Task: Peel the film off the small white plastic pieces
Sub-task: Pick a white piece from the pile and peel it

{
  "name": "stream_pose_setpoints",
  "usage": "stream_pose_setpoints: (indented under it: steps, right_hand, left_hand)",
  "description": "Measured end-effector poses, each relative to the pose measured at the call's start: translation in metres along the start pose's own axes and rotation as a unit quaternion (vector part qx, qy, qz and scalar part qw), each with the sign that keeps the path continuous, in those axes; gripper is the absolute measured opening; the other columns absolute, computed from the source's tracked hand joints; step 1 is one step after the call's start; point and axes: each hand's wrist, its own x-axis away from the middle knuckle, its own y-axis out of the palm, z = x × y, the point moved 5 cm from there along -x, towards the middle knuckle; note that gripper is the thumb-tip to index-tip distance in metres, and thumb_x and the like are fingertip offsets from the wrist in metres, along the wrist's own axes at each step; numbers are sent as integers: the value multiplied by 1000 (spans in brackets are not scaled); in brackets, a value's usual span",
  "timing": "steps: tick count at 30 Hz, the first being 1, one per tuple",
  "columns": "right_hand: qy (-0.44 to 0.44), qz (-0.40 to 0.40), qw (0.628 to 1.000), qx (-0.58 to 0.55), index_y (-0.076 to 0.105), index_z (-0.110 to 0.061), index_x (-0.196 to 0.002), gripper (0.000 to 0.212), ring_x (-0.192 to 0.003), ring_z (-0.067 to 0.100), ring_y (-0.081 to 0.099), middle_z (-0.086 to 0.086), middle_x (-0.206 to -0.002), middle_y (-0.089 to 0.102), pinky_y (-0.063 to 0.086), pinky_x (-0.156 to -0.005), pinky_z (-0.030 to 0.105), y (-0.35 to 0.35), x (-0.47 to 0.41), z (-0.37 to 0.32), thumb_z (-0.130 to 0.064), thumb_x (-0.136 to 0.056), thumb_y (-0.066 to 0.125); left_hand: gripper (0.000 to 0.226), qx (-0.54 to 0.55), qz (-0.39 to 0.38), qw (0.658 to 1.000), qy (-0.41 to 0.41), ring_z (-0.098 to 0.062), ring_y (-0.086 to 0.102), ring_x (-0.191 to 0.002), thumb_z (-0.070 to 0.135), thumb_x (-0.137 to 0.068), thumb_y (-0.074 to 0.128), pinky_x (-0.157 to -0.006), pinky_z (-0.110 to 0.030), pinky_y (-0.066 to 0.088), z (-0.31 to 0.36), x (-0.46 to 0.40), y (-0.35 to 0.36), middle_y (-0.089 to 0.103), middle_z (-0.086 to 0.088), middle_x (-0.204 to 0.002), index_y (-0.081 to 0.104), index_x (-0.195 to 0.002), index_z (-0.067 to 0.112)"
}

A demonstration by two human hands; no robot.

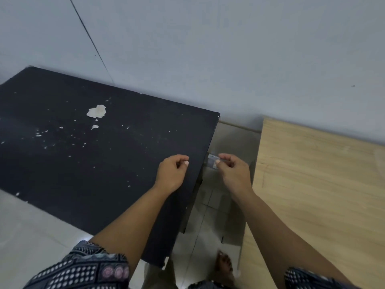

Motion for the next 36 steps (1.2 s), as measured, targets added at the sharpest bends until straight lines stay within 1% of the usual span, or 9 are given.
stream_pose_setpoints:
  steps: [5,10,16,21,24,26,30,33,36]
  right_hand:
    - [33,48,998,-6,67,-27,-112,19,-97,10,62,-10,-100,66,56,-91,36,30,-6,-10,-23,-94,65]
    - [47,114,992,-18,67,-28,-113,19,-97,9,63,-11,-101,66,56,-92,37,52,-22,-21,-24,-94,64]
    - [64,162,983,-55,66,-24,-122,27,-102,11,63,-4,-111,68,55,-95,33,51,-48,-27,-22,-95,63]
    - [62,174,981,-54,66,-26,-120,25,-96,13,64,-4,-104,67,57,-90,34,55,-95,-25,-22,-96,61]
    - [63,159,984,-49,64,-29,-121,26,-98,13,64,0,-107,68,57,-89,32,61,-126,-24,-19,-98,57]
    - [68,152,985,-52,62,-28,-124,29,-97,15,65,2,-108,68,58,-84,29,63,-152,-20,-16,-99,55]
    - [78,164,980,-81,58,-34,-114,26,-88,14,67,-2,-97,68,57,-71,23,67,-194,-14,-15,-97,59]
    - [84,199,972,-91,64,-30,-99,15,-89,16,68,-4,-91,69,57,-79,26,67,-225,-6,-15,-94,63]
    - [92,217,967,-99,68,-27,-98,12,-88,13,67,-6,-91,70,58,-84,29,69,-247,3,-16,-93,65]
  left_hand:
    - [22,-8,-51,998,24,-10,63,-97,22,-95,59,-92,-28,52,-13,-36,-14,68,5,-106,69,-115,22]
    - [22,-34,-92,992,78,-6,59,-97,21,-95,58,-87,-18,45,-14,-77,-30,64,10,-108,68,-115,22]
    - [23,-63,-121,982,128,-5,58,-94,19,-95,58,-85,-19,46,-14,-117,-27,63,8,-107,68,-116,21]
    - [24,-51,-135,980,134,-4,59,-94,18,-94,60,-90,-23,50,-7,-154,-2,63,7,-107,68,-116,22]
    - [24,-49,-124,981,142,-6,59,-96,19,-94,60,-92,-29,51,-2,-179,10,63,8,-107,68,-116,23]
    - [24,-60,-118,979,155,-8,58,-100,20,-94,60,-93,-32,51,3,-202,22,63,9,-108,68,-116,23]
    - [26,-78,-98,974,188,-13,54,-105,16,-93,60,-94,-31,47,19,-243,41,64,6,-110,67,-117,21]
    - [27,-87,-70,971,211,-18,54,-103,14,-89,64,-92,-37,47,26,-271,57,65,4,-104,69,-115,20]
    - [27,-76,-46,975,204,-19,53,-104,15,-88,65,-93,-41,45,30,-293,70,66,5,-104,69,-114,22]
